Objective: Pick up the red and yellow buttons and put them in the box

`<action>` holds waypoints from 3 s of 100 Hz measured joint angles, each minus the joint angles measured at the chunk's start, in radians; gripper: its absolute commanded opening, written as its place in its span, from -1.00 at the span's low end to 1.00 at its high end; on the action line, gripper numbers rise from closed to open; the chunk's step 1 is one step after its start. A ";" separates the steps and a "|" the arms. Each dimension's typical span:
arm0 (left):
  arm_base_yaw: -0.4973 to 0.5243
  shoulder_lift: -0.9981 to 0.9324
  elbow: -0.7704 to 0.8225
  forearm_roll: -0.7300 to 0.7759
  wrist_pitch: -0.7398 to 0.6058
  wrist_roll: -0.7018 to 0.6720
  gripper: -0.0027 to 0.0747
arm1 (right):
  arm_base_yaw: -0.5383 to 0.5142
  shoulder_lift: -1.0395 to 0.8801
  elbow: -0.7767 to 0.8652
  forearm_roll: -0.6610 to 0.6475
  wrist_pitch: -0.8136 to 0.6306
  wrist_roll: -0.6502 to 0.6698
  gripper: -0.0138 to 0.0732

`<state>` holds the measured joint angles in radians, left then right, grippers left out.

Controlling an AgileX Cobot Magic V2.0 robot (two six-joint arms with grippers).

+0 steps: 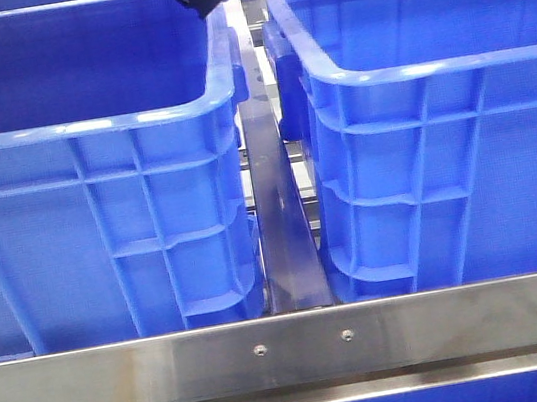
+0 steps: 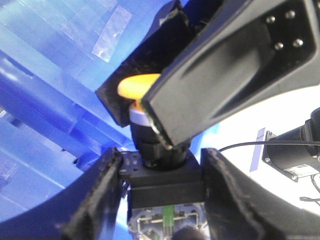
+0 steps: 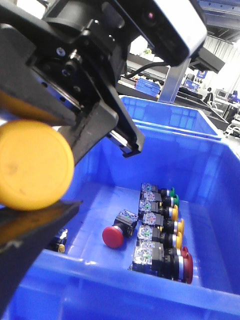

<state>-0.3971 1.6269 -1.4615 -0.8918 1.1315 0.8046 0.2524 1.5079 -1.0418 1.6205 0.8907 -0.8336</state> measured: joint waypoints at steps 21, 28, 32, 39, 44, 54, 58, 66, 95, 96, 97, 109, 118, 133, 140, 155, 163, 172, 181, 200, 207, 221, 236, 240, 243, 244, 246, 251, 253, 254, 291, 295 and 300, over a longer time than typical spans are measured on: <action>0.000 0.000 0.000 0.000 -0.005 0.000 -0.16 | 0.000 0.000 0.000 0.000 0.000 0.000 -0.09; 0.000 0.000 0.000 0.000 -0.005 0.000 0.12 | 0.000 0.000 0.000 0.000 0.000 0.000 -0.09; 0.000 0.000 0.000 0.000 -0.003 0.000 0.29 | 0.000 0.000 0.000 0.000 0.000 0.000 -0.09; 0.000 0.000 0.000 0.000 -0.001 0.000 0.54 | 0.000 0.000 0.000 0.000 0.000 -0.002 -0.09; 0.000 0.000 0.000 0.000 -0.001 0.000 0.60 | 0.000 0.000 0.000 0.000 0.000 -0.002 -0.09; 0.000 0.000 0.000 0.000 -0.001 0.000 0.58 | 0.000 0.000 0.000 0.000 0.000 -0.002 -0.09; 0.000 0.000 0.000 0.000 0.001 0.000 0.59 | 0.000 0.000 0.000 0.000 0.000 -0.002 -0.09; 0.000 0.000 0.000 0.000 0.001 0.000 0.58 | -0.004 0.000 0.000 0.000 0.013 -0.002 -0.09; 0.000 0.000 0.000 0.000 0.006 0.000 0.58 | -0.184 -0.020 0.000 -0.021 0.077 -0.009 -0.09; 0.000 0.000 0.000 0.000 0.007 0.000 0.58 | -0.196 -0.020 0.000 -0.021 0.079 -0.011 -0.09; 0.000 0.000 0.000 0.000 0.007 0.000 0.58 | -0.202 -0.022 0.000 -0.021 0.079 -0.014 -0.09; 0.000 0.000 0.000 0.000 0.011 0.000 0.58 | -0.294 -0.026 -0.002 -0.021 0.077 -0.069 -0.09; 0.000 0.000 0.000 0.000 0.013 0.000 0.58 | -0.345 -0.026 -0.002 -0.021 0.046 -0.135 -0.09; 0.000 0.000 0.000 0.000 0.018 0.000 0.58 | -0.374 -0.026 -0.002 -0.023 -0.060 -0.267 -0.09; 0.000 0.000 0.000 0.000 0.028 0.000 0.58 | -0.374 -0.026 -0.002 -0.023 -0.126 -0.344 -0.09; 0.000 0.000 0.000 0.000 0.040 0.000 0.58 | -0.356 -0.026 -0.002 -0.019 -0.298 -0.500 -0.09; 0.000 0.000 0.000 0.000 0.042 0.000 0.58 | -0.343 -0.026 -0.002 -0.017 -0.380 -0.573 -0.09; 0.000 0.000 0.000 0.000 0.042 0.000 0.58 | -0.329 -0.012 -0.002 -0.007 -0.444 -0.646 -0.09; 0.000 0.000 0.000 0.000 0.045 0.000 0.58 | -0.314 0.017 -0.002 0.012 -0.475 -0.732 -0.09; 0.000 0.000 0.000 0.000 0.045 0.000 0.58 | -0.305 0.099 -0.023 0.114 -0.488 -0.887 -0.09; 0.000 0.000 0.000 0.000 0.045 0.000 0.58 | -0.305 0.126 -0.043 0.146 -0.488 -0.921 -0.09; 0.000 0.000 0.000 0.000 0.049 0.000 0.58 | -0.305 0.174 -0.090 0.168 -0.481 -0.955 -0.09; 0.000 0.000 0.000 0.000 0.049 0.000 0.58 | -0.305 0.237 -0.132 0.174 -0.467 -0.978 -0.09; 0.000 0.000 0.000 0.000 0.051 0.000 0.58 | -0.305 0.251 -0.138 0.174 -0.462 -0.985 -0.09; 0.000 0.000 0.000 0.000 0.051 0.000 0.58 | -0.305 0.264 -0.142 0.174 -0.456 -0.987 -0.09; 0.000 0.000 0.000 0.000 0.053 0.000 0.58 | -0.305 0.266 -0.145 0.174 -0.456 -0.989 -0.09; 0.000 0.000 0.000 0.000 0.052 0.000 0.58 | -0.305 0.274 -0.147 0.174 -0.454 -0.989 -0.09; 0.000 0.000 0.000 0.000 0.052 0.000 0.58 | -0.305 0.291 -0.155 0.174 -0.452 -0.993 -0.09; 0.000 0.000 0.000 0.000 0.052 0.000 0.58 | -0.304 0.298 -0.157 0.174 -0.452 -0.993 -0.09; 0.000 0.000 0.000 0.000 0.052 0.000 0.58 | -0.304 0.302 -0.160 0.174 -0.452 -0.993 -0.09; 0.000 0.000 0.000 0.000 0.053 0.000 0.58 | -0.293 0.404 -0.226 0.174 -0.452 -1.022 -0.09; 0.000 0.000 0.000 0.000 0.053 0.000 0.58 | -0.293 0.413 -0.231 0.174 -0.452 -1.025 -0.09; 0.000 0.000 0.000 0.000 0.053 0.000 0.58 | -0.291 0.421 -0.235 0.174 -0.452 -1.031 -0.09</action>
<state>-0.3971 1.6269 -1.4615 -0.8918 1.1847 0.8046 -0.0382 1.9294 -1.2764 1.7950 0.4389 -1.8645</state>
